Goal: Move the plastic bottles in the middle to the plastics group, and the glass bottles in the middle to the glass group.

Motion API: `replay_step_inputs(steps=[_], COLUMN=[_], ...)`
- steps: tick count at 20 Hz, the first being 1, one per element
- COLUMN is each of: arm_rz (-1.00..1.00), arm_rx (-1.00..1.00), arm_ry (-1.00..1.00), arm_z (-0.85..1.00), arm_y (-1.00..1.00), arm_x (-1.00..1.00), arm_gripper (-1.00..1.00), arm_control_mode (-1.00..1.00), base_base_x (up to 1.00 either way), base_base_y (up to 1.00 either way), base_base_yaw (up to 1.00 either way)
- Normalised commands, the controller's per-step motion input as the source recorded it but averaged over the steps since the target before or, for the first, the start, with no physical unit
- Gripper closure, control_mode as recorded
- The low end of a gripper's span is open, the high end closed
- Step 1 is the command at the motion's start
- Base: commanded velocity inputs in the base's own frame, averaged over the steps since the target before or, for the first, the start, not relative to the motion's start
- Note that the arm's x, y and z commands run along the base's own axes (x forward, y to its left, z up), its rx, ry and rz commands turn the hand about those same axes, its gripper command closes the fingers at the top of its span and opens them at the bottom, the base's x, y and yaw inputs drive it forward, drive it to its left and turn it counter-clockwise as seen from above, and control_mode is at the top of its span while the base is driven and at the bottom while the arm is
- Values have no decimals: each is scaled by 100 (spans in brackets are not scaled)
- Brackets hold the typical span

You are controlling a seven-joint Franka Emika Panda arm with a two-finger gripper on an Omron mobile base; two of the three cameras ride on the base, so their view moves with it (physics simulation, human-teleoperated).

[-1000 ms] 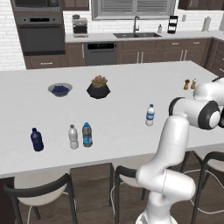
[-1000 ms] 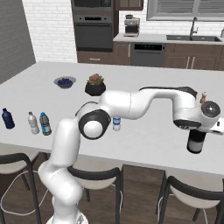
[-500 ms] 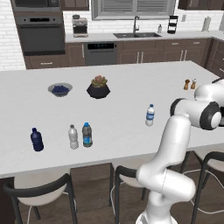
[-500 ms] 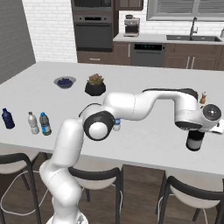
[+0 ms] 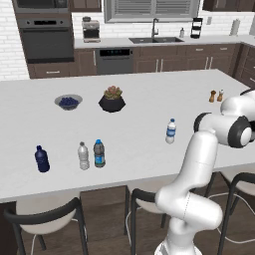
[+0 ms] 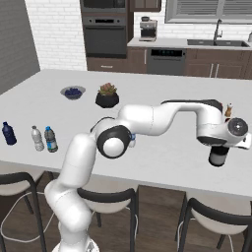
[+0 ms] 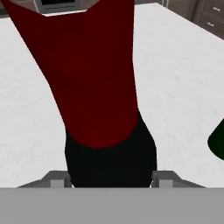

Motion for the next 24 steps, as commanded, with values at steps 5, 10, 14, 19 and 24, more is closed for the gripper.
replay_step_inputs(steps=[5,10,14,19,24], arm_rz=[0,0,0,0,0], arm_rx=[0,0,0,0,0], arm_ry=[0,0,0,-1,0], arm_z=[-25,-38,-12,0,0], arm_y=[0,0,0,0,0], arm_x=[0,1,1,19,24], arm_gripper=[100,100,100,100,100], arm_control_mode=[-100,-100,-100,-100,-100], base_base_x=[0,0,0,0,0], base_base_y=[0,0,0,0,0], base_base_yaw=[0,0,0,0,0])
